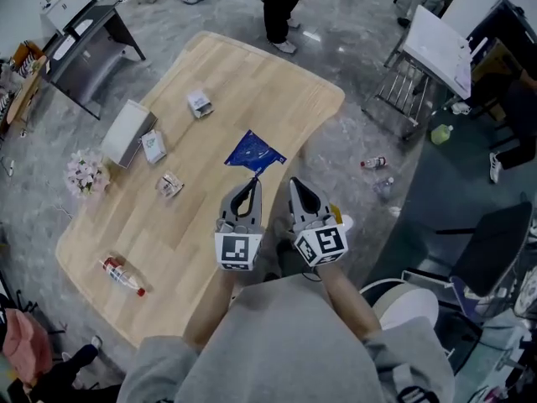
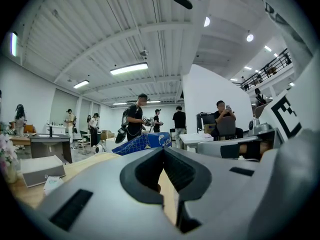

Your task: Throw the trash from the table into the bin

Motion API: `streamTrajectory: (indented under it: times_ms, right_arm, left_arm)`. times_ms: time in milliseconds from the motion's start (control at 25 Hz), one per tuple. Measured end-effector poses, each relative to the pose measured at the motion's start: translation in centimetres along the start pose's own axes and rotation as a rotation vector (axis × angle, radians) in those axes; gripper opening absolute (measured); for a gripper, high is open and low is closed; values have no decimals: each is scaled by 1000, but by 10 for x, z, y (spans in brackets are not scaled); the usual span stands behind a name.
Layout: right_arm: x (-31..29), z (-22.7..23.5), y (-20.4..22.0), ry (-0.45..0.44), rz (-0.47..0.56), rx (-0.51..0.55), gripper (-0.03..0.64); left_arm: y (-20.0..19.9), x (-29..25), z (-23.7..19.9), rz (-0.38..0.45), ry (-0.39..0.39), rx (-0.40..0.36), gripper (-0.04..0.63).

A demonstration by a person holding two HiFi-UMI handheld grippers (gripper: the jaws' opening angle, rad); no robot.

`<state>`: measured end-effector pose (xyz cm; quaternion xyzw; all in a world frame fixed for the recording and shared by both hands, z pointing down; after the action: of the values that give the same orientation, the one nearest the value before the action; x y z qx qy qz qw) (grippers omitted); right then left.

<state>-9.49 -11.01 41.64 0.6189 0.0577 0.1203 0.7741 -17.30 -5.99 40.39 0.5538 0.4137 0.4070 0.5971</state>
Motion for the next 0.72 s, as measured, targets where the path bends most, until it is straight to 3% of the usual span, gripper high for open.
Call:
streamTrajectory:
  times_ms: [360, 720]
  right_arm:
    - [71, -7, -7, 130, 20, 19, 5]
    - [177, 39, -15, 294, 50, 17, 5]
  left_arm:
    - [-6, 27, 56, 12, 129, 15, 6]
    - [-2, 30, 168, 3, 289, 4, 6]
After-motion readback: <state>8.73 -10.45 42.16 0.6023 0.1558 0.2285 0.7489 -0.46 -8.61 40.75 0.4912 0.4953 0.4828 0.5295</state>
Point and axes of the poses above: the fingertips, and each gripper's own axes: x backward along the fingers, z to its right, y out of its underside, the point moved 1 cm from there along x, backward along the fingers, and after that the axes turned 14 degrees about -y, right-handed, at the moved point
